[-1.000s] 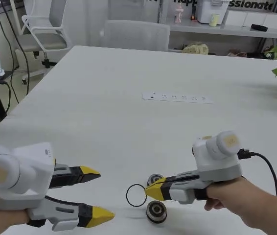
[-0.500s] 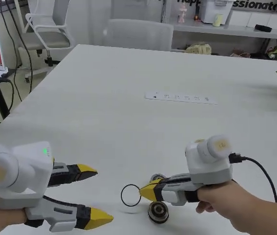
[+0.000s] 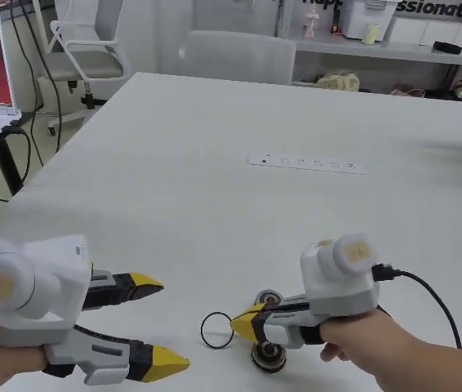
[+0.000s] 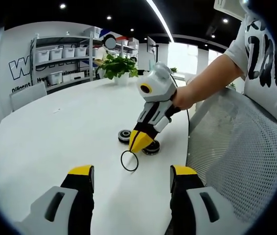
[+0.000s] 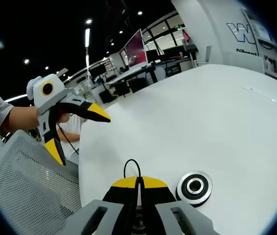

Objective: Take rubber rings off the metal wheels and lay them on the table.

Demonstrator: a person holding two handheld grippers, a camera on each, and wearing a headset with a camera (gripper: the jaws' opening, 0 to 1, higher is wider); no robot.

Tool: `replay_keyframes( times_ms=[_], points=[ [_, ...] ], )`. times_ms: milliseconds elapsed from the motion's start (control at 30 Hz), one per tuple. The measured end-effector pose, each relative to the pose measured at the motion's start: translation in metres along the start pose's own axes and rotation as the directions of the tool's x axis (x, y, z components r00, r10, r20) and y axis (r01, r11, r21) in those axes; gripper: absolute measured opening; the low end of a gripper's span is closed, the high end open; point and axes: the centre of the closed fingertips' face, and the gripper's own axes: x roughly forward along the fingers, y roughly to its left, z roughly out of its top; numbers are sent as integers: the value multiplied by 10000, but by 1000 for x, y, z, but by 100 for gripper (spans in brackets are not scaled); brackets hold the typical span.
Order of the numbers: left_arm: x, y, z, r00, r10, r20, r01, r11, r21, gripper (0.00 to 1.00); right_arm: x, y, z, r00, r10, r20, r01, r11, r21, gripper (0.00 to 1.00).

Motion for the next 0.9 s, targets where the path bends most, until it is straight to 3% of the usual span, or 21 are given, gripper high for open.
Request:
replay_keyframes(
  times_ms=[433,900],
  points=[
    [1,1,2,10000,-32,-54,32,10000,43,60,-3,0,0,9999,-13,153,14,10000,-23,5],
    [8,-2,6,9995,-281,-165,285,9992,267,59,-22,7,1,9993,151,340,-146,9998,-130,12]
  ],
)
